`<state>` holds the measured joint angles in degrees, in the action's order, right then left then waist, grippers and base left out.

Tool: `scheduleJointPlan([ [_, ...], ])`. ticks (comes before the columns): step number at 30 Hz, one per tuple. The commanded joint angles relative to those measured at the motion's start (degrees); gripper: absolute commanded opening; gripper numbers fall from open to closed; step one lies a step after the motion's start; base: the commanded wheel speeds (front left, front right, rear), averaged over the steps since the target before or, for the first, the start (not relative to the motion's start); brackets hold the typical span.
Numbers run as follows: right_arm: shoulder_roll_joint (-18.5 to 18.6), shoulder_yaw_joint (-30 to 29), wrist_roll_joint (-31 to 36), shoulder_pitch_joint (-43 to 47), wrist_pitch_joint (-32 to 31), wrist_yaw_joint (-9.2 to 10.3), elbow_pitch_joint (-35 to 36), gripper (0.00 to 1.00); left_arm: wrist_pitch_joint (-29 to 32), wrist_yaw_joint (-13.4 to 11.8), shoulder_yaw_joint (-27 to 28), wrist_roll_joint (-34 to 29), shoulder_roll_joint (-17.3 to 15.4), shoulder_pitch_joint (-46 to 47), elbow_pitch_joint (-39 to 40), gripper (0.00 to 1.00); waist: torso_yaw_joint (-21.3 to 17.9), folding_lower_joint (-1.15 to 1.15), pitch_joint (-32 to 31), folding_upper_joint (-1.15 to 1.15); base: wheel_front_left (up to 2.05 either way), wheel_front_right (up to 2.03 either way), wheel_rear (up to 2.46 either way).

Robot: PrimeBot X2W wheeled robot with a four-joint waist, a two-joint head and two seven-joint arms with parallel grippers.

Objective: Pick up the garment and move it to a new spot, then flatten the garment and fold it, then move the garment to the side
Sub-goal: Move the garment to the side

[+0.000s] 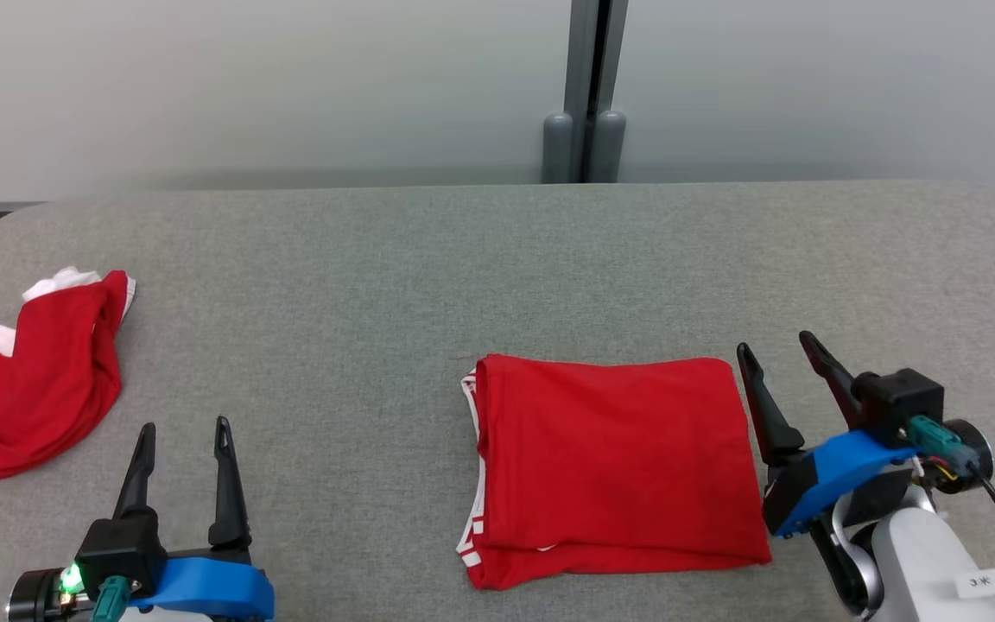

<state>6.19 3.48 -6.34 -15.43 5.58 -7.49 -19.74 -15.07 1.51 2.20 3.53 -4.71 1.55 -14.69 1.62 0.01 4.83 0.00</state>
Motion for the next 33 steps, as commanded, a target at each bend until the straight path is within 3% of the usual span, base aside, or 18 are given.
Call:
scheduleJointPlan([
  [1,0.33,0.26,-0.59,-1.67,-0.53,-0.01,-2.15,1.00,-0.13,-0.30,-0.23,0.11,-0.04,0.86,0.23,1.00,0.50,-0.01,0.62,0.00,0.00,0.00,0.00],
  [12,0.17,2.28,-3.93,-4.00,-0.05,-0.01,-15.62,1.00,-0.13,-0.85,-0.11,0.73,0.27,2.55,0.71,1.00,1.14,-0.01,4.26,0.00,0.00,0.00,0.00],
  [24,-0.70,11.42,-11.10,-5.14,1.23,-0.08,-24.95,1.00,-0.13,-0.71,-0.58,0.99,0.54,3.74,0.19,1.00,0.35,-0.01,6.18,0.00,0.00,0.00,0.00],
  [25,-1.05,12.52,-12.11,-5.12,1.45,-0.09,-25.24,0.40,-0.13,-0.64,-0.66,0.97,0.54,3.88,0.15,1.00,0.29,-0.01,6.29,0.00,0.00,0.00,0.00],
  [26,-1.26,13.38,-13.07,-5.34,1.92,-0.10,-25.19,0.00,-0.13,-0.65,-0.69,0.95,0.52,4.01,0.15,1.00,0.20,-0.01,6.41,0.00,0.00,0.00,0.00],
  [33,2.07,15.80,-13.56,-10.77,6.79,-0.01,-24.21,0.00,-0.13,-0.62,-0.61,1.14,0.64,4.86,0.66,1.00,-0.61,-0.01,7.40,0.00,0.00,0.00,0.00],
])
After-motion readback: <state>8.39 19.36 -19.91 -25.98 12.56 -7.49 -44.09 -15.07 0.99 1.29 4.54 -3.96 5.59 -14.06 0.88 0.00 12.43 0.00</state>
